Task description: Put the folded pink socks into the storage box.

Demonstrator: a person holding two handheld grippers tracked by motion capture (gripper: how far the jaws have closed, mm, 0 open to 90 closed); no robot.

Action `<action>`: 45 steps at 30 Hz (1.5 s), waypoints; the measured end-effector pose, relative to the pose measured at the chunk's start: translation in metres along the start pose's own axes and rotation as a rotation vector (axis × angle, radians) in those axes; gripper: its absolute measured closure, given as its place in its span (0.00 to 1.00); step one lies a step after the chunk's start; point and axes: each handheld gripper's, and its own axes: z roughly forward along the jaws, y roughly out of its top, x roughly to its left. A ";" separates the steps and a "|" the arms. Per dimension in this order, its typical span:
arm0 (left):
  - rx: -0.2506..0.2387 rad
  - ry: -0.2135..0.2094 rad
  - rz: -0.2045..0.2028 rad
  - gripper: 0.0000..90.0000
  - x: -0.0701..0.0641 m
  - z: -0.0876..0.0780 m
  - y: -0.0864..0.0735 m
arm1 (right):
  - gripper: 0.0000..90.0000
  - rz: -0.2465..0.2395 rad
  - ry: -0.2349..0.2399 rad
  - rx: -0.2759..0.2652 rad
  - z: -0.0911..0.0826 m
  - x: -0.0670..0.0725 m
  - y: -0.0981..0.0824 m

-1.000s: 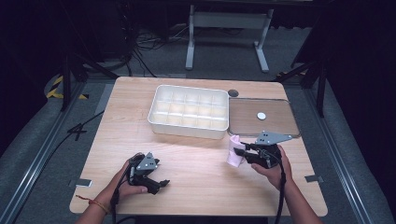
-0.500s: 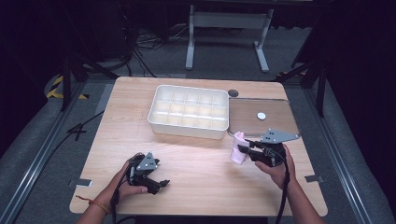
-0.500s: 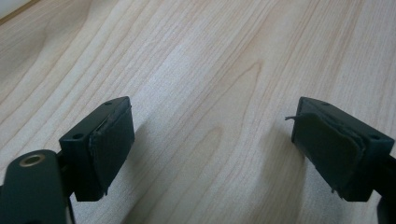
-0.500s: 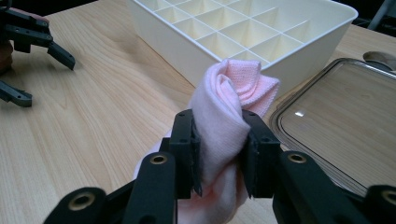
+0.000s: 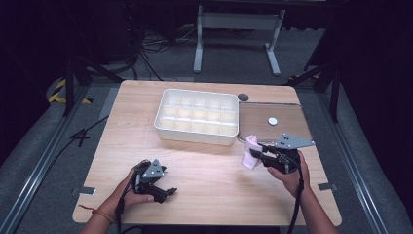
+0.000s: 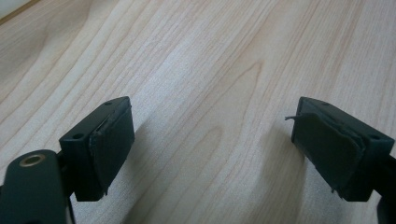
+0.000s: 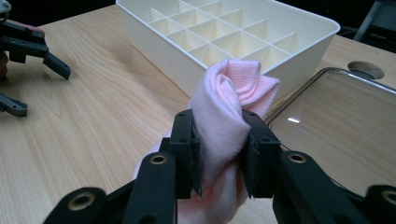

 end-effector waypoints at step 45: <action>0.005 0.002 0.004 0.15 0.000 0.000 0.000 | 0.77 -0.176 -0.094 0.083 0.085 -0.026 0.092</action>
